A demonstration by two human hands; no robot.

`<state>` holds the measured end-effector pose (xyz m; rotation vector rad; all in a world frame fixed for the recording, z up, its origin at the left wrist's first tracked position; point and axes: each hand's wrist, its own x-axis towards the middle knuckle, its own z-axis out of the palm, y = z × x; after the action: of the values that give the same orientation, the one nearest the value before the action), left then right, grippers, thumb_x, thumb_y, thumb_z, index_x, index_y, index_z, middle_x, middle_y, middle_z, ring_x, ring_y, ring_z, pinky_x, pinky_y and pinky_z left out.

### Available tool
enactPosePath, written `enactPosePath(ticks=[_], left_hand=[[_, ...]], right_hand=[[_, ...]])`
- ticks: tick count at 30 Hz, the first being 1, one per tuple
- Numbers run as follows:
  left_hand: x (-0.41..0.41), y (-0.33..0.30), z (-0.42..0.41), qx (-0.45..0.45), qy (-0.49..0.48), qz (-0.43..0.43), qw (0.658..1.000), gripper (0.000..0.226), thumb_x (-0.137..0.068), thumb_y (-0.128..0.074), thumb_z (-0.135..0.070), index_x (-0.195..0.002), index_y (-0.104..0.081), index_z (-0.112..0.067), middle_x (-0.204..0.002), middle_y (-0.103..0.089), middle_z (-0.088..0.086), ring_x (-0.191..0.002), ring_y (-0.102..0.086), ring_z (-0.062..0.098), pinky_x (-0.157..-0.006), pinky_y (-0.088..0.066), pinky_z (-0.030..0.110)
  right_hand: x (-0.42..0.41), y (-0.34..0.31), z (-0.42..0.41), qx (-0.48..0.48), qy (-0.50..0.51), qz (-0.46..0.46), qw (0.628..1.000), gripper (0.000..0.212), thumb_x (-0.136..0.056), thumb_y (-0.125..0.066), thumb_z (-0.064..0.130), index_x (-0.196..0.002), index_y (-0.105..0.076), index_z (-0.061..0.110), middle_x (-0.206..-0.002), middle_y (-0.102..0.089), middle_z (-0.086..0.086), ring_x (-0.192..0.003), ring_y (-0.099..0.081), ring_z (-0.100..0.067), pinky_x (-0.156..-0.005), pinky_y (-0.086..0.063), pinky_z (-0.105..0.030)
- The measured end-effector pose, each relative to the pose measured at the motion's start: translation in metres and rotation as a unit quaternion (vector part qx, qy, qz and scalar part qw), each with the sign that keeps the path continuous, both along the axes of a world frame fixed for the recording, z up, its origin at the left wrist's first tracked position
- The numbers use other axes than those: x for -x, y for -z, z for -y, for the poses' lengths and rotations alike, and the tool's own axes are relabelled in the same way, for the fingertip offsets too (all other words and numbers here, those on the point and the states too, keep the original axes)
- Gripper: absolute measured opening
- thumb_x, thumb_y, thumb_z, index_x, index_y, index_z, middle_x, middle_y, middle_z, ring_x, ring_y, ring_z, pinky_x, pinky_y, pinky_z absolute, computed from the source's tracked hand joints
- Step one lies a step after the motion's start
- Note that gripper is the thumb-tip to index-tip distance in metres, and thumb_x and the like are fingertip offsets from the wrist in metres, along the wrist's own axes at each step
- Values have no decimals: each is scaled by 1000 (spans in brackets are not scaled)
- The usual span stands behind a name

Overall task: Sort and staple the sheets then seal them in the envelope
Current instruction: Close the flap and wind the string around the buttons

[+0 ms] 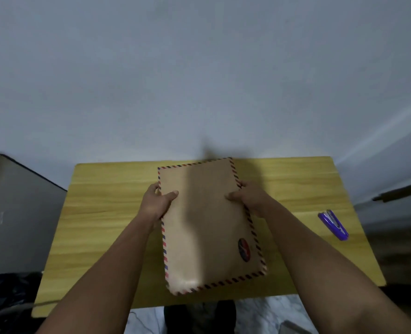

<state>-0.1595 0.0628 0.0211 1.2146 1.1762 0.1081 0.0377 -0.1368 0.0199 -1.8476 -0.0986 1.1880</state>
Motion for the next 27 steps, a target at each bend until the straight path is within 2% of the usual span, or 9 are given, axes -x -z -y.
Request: enactPosePath(ticks=[2, 4, 5, 7, 9, 12, 14, 18, 27], left_hand=[[-1, 22, 6, -67, 46, -28, 996, 78, -84, -85, -24, -147, -39, -26, -118, -71, 17, -96, -72, 35, -92, -59, 50], [0, 42, 12, -180, 147, -69, 970, 94, -83, -83, -36, -159, -29, -28, -139, -60, 19, -119, -64, 40, -103, -53, 52], [2, 55, 16, -249, 215, -105, 938, 91, -88, -79, -42, -161, -28, -25, -152, -49, 18, -134, -54, 39, -112, -46, 50], [6, 72, 26, -345, 340, -171, 858, 88, -96, -59, -61, -166, -19, -26, -172, -21, 13, -157, -20, 38, -125, -25, 51], [6, 88, 34, -379, 415, -208, 801, 89, -97, -37, -76, -167, -5, -32, -176, 9, 8, -161, 11, 38, -127, -4, 58], [11, 112, 41, -425, 449, -231, 751, 92, -94, -19, -84, -166, 10, -33, -171, 28, 8, -155, 29, 39, -125, 11, 65], [16, 123, 42, -462, 445, -240, 728, 94, -93, -16, -86, -166, 12, -32, -170, 29, 9, -155, 29, 39, -124, 10, 66], [23, 139, 40, -531, 421, -224, 700, 93, -94, -24, -84, -168, -11, -28, -175, 9, 10, -160, 12, 39, -125, 0, 68], [25, 144, 39, -563, 396, -201, 697, 87, -98, -27, -77, -167, -19, -25, -176, 1, 8, -162, 4, 35, -125, -4, 67]], right_hand=[[10, 20, 7, 49, 8, 70, 996, 63, -73, -87, 21, -129, -59, 20, -124, -71, -6, -99, -70, -23, -89, -60, -44], [23, 38, 11, 116, -16, 160, 980, 84, -70, -82, 35, -143, -43, 24, -130, -64, -5, -107, -66, -27, -92, -58, -46], [30, 44, 12, 150, -44, 200, 967, 88, -74, -77, 37, -150, -33, 25, -134, -56, -7, -113, -61, -30, -93, -56, -45], [45, 62, 14, 230, -118, 301, 918, 92, -82, -67, 49, -156, -17, 28, -145, -38, -12, -127, -49, -35, -96, -50, -46], [60, 78, 13, 277, -188, 388, 859, 90, -87, -53, 66, -159, -12, 30, -161, -19, -13, -144, -31, -37, -108, -38, -53], [78, 107, 11, 280, -242, 418, 829, 84, -92, -34, 74, -161, -6, 34, -171, 1, -12, -156, -3, -40, -119, -13, -65], [87, 120, 10, 275, -243, 444, 817, 82, -96, -29, 71, -163, -4, 31, -172, 5, -12, -156, 7, -42, -119, -2, -71], [93, 131, 8, 270, -240, 505, 784, 80, -98, -30, 69, -163, -15, 26, -171, -4, -16, -156, 0, -46, -116, -3, -75], [88, 136, 3, 260, -236, 543, 762, 80, -98, -31, 69, -163, -17, 25, -171, -5, -16, -158, -1, -37, -117, -5, -73]])
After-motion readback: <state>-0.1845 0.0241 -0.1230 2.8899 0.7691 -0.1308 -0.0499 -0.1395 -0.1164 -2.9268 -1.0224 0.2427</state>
